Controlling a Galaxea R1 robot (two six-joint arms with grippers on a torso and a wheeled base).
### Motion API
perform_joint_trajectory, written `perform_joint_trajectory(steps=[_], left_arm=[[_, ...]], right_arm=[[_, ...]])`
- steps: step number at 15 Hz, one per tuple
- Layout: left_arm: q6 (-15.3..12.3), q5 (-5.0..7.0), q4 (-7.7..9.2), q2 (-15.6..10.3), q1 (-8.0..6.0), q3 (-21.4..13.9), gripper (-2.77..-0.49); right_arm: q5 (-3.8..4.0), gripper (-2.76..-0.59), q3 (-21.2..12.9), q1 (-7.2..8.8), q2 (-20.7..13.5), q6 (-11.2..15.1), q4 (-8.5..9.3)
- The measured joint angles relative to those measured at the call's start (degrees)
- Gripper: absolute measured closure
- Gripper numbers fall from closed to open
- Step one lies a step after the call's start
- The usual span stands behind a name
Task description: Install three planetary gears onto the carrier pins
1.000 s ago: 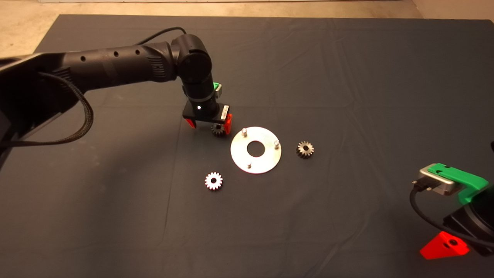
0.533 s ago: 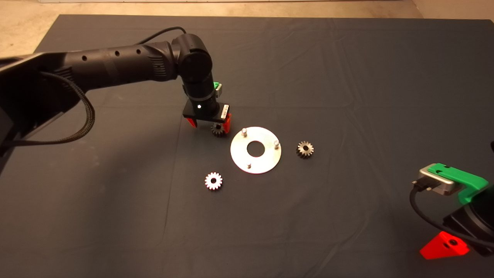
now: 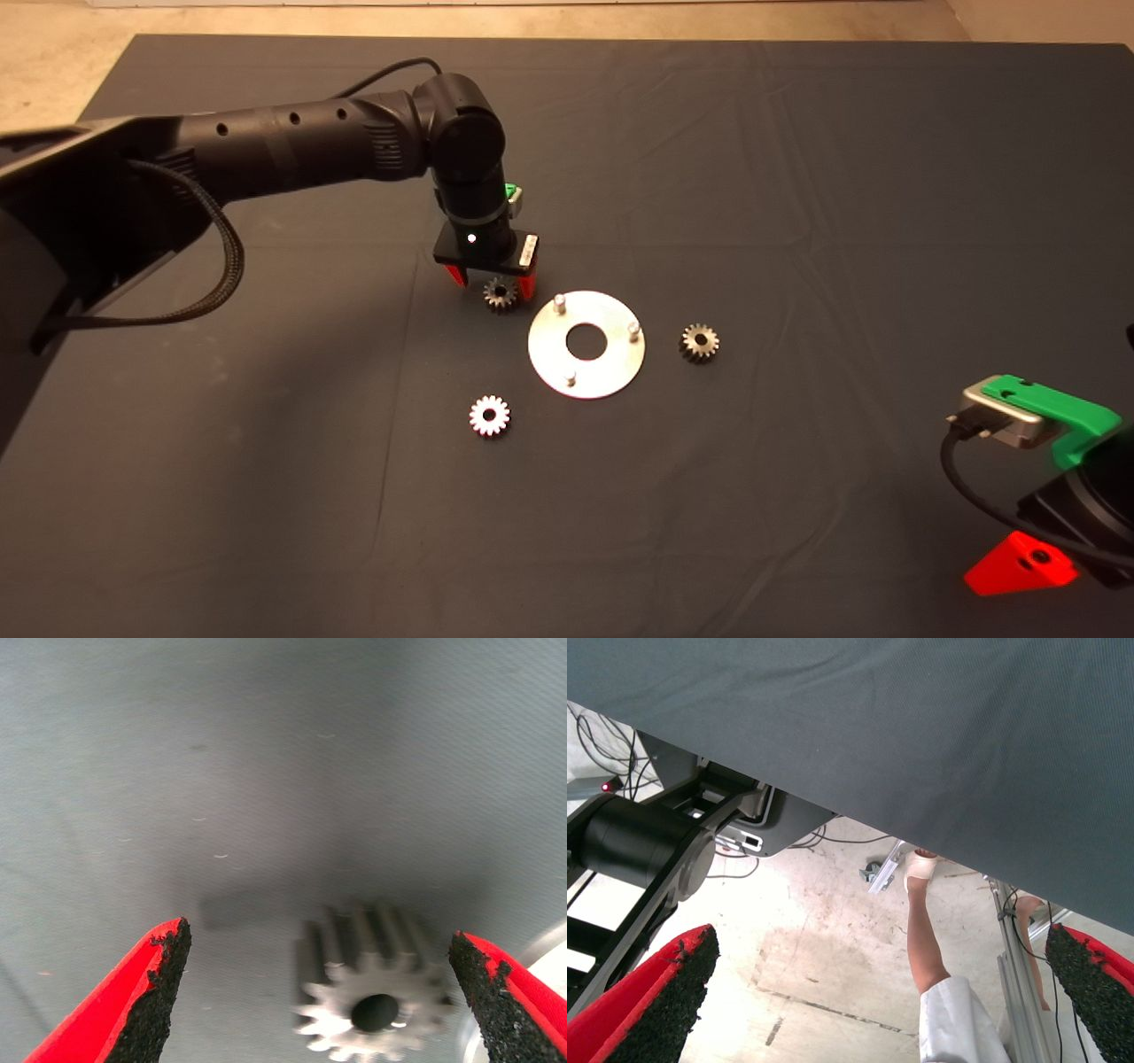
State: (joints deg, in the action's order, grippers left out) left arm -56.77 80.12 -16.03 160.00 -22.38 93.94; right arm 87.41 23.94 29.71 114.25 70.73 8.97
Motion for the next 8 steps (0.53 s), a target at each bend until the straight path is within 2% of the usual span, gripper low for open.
perform_joint_trajectory(steps=[2,7,8], left_arm=[[0.14,-0.25,0.02,-0.01,0.0,0.21,-1.96],[1.76,-0.27,0.02,0.01,0.0,0.5,-1.92],[2.15,-0.38,0.07,0.0,0.0,0.66,-1.83]], right_arm=[[-0.04,-2.75,0.0,0.02,0.02,0.01,0.0],[-0.06,-2.75,0.0,0.01,0.0,0.0,0.0],[-0.06,-2.75,0.0,0.0,0.0,0.0,0.0]])
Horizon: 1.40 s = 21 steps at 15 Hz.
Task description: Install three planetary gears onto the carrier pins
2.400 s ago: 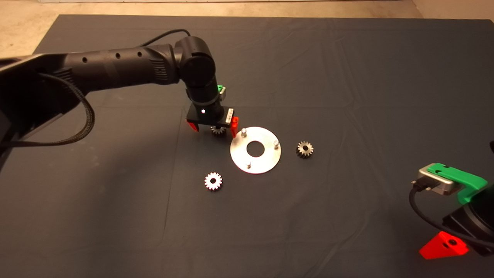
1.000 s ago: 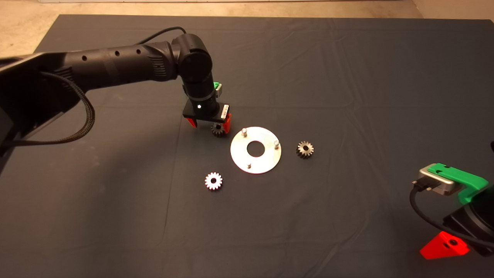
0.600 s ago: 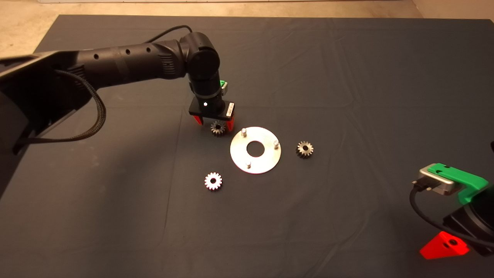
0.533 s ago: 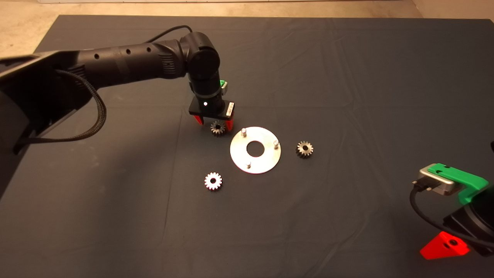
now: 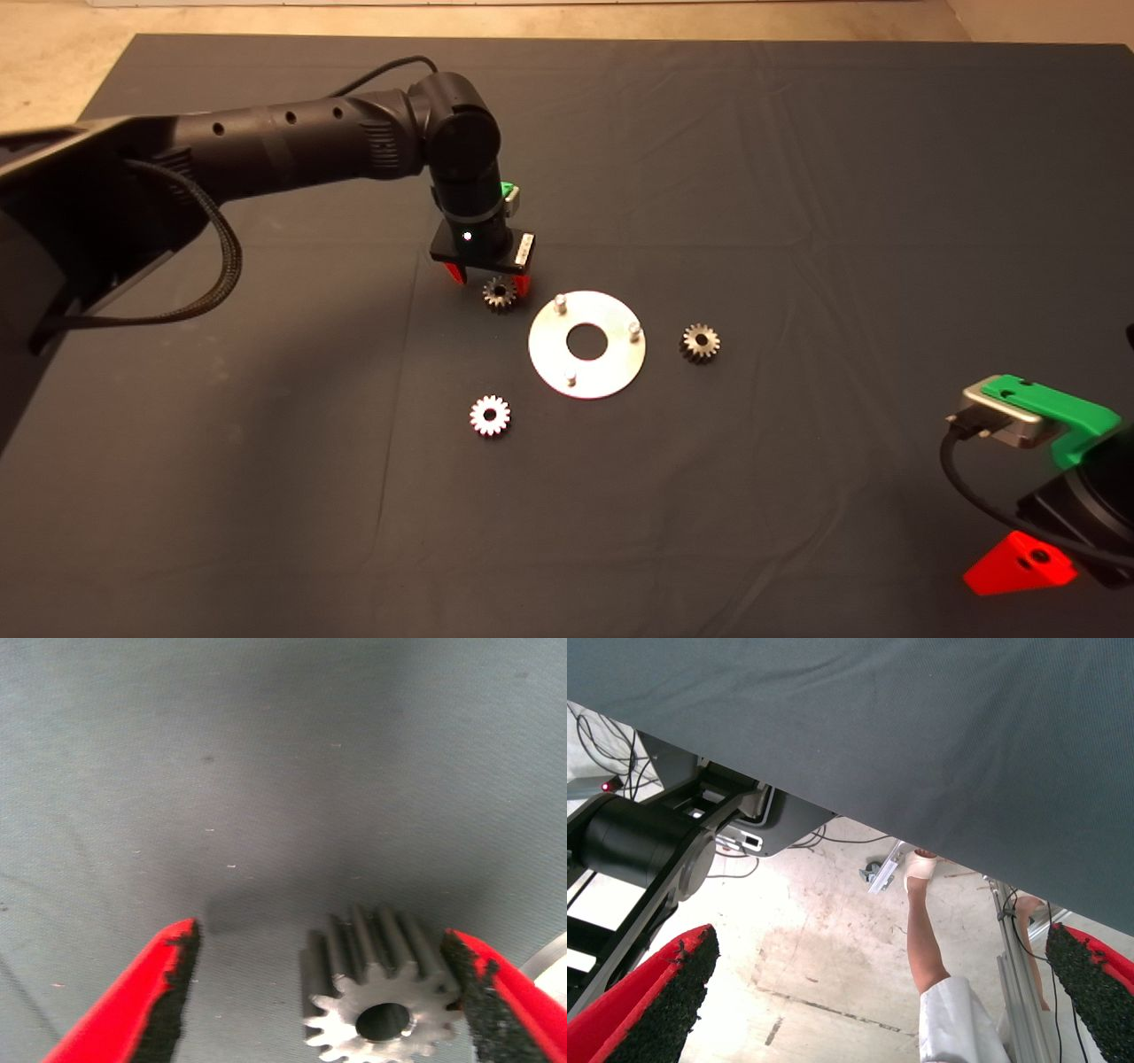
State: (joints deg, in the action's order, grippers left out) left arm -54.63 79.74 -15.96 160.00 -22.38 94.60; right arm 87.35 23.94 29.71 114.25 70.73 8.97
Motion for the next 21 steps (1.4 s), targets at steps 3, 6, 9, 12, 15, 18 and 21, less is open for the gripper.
perform_joint_trajectory(steps=[3,6,9,12,15,18,21], left_arm=[[1.16,0.0,0.0,0.0,0.01,0.24,-1.8],[1.16,-0.28,0.02,0.0,0.17,0.25,-1.66],[1.1,-0.3,0.04,0.0,0.18,0.24,-1.66],[-0.25,-0.24,0.45,0.0,0.2,0.24,-1.66],[-2.05,-0.11,0.67,0.0,0.2,0.16,-1.66],[-2.56,0.05,0.85,0.01,0.3,0.11,-1.66],[-3.3,0.17,1.94,0.01,0.33,-0.11,-1.66]], right_arm=[[0.02,-2.75,0.0,0.0,0.0,0.02,0.0],[0.02,-2.75,0.0,0.0,0.0,0.02,0.0],[0.02,-2.75,0.0,0.0,0.01,0.02,0.0],[0.05,-2.75,0.0,0.0,0.0,0.02,0.0],[0.0,-2.75,0.0,0.01,0.0,0.02,0.0],[0.02,-2.75,0.0,0.02,0.0,0.02,0.0],[0.0,-2.75,0.0,0.0,0.0,0.02,0.0]])
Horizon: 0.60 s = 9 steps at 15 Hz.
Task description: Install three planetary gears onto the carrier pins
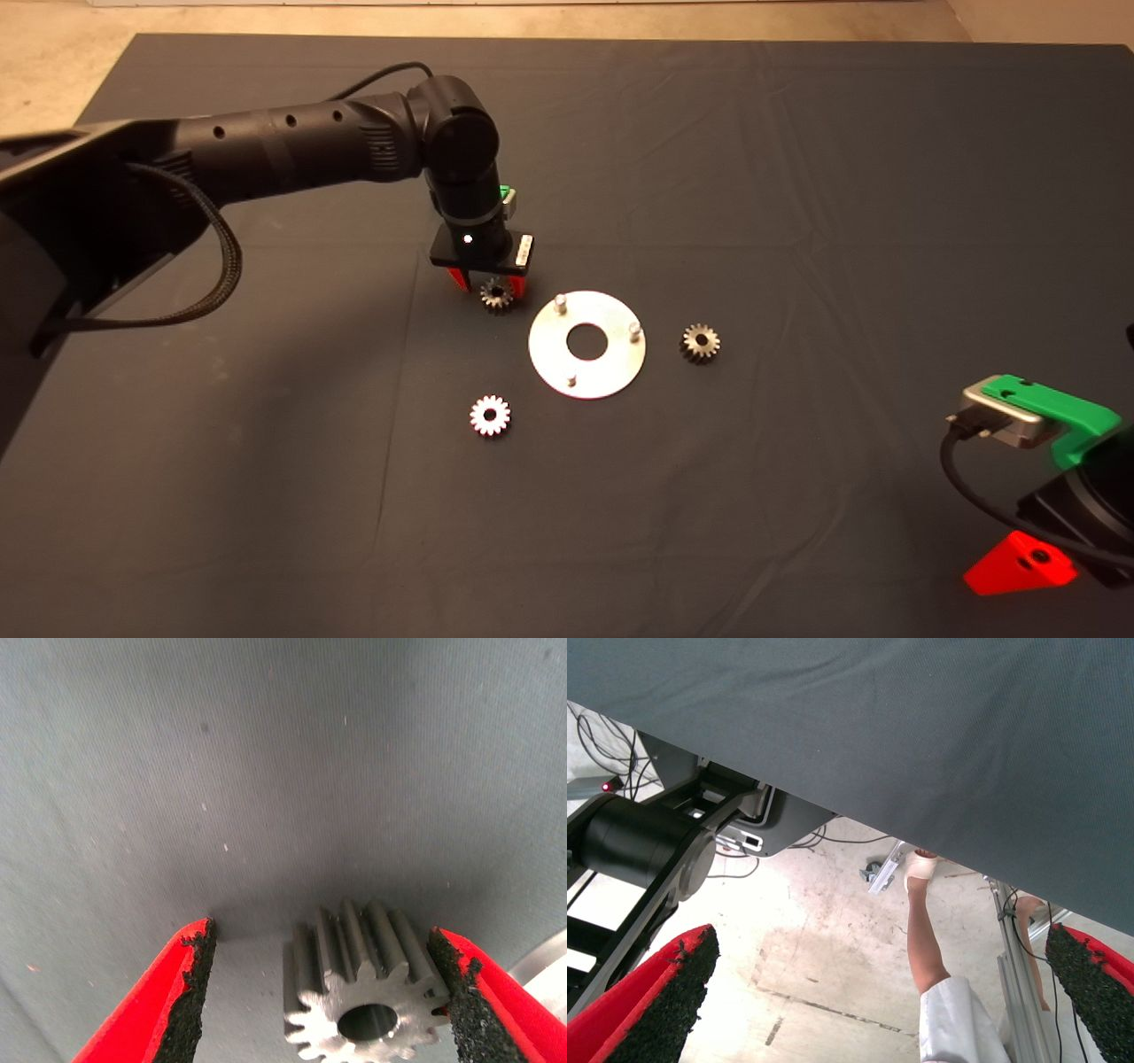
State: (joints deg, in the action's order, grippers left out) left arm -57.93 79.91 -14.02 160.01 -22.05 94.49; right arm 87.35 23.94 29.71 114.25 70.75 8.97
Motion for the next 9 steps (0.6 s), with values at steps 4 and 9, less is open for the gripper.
perform_joint_trajectory(steps=[4,9], left_arm=[[-1.84,0.05,0.74,0.0,0.01,-0.52,-1.66],[-2.27,0.0,0.79,0.0,0.04,-0.52,-1.51]], right_arm=[[0.02,-2.75,0.0,0.01,-0.02,0.0,0.0],[0.02,-2.75,0.0,0.0,-0.02,-0.02,0.0]])
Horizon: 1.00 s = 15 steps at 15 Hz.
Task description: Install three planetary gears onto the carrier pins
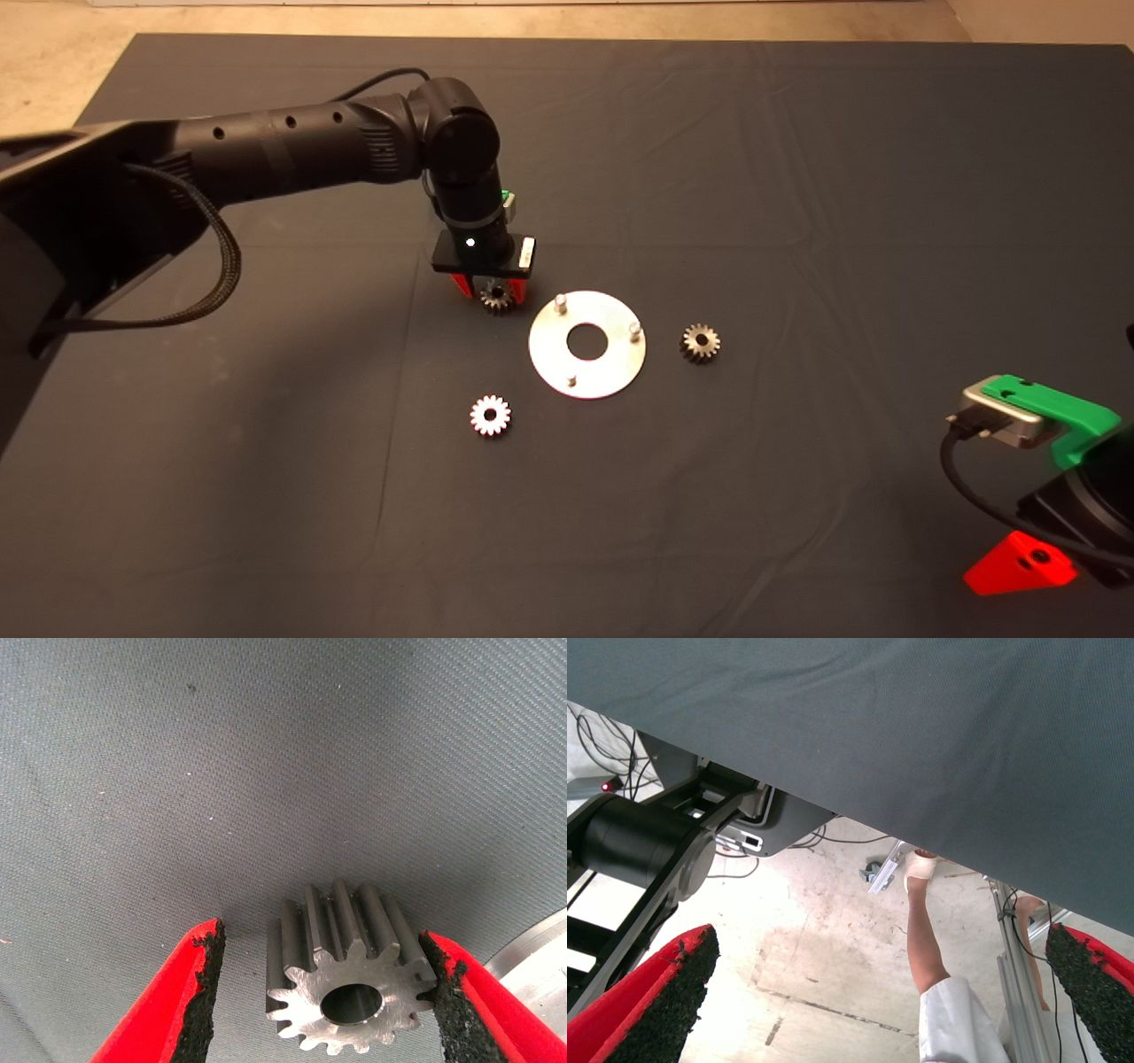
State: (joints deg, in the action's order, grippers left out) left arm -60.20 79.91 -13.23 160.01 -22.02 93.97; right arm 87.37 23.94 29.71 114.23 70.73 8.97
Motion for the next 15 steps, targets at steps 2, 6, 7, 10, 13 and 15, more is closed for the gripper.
perform_joint_trajectory(steps=[2,6,7,10,13,15], left_arm=[[0.0,0.0,0.02,-0.01,0.16,0.0,-1.51],[0.63,-0.06,0.11,-0.09,0.24,0.05,-1.33],[0.72,-0.06,0.13,-0.1,0.25,0.05,-1.24],[0.92,-0.09,0.15,-0.01,0.24,0.05,-1.15],[0.96,-0.04,0.14,-0.04,0.24,0.05,-1.07],[0.96,-0.06,0.15,-0.1,0.24,0.05,-1.07]], right_arm=[[0.0,-2.75,0.0,0.0,0.0,0.02,0.0],[0.02,-2.75,0.0,0.0,0.02,0.02,0.0],[0.02,-2.75,0.0,0.0,0.02,0.02,0.0],[0.02,-2.75,0.0,0.0,0.02,0.02,0.0],[0.02,-2.75,0.0,0.0,0.05,0.02,0.0],[0.0,-2.75,0.0,0.0,0.07,0.0,0.0]])
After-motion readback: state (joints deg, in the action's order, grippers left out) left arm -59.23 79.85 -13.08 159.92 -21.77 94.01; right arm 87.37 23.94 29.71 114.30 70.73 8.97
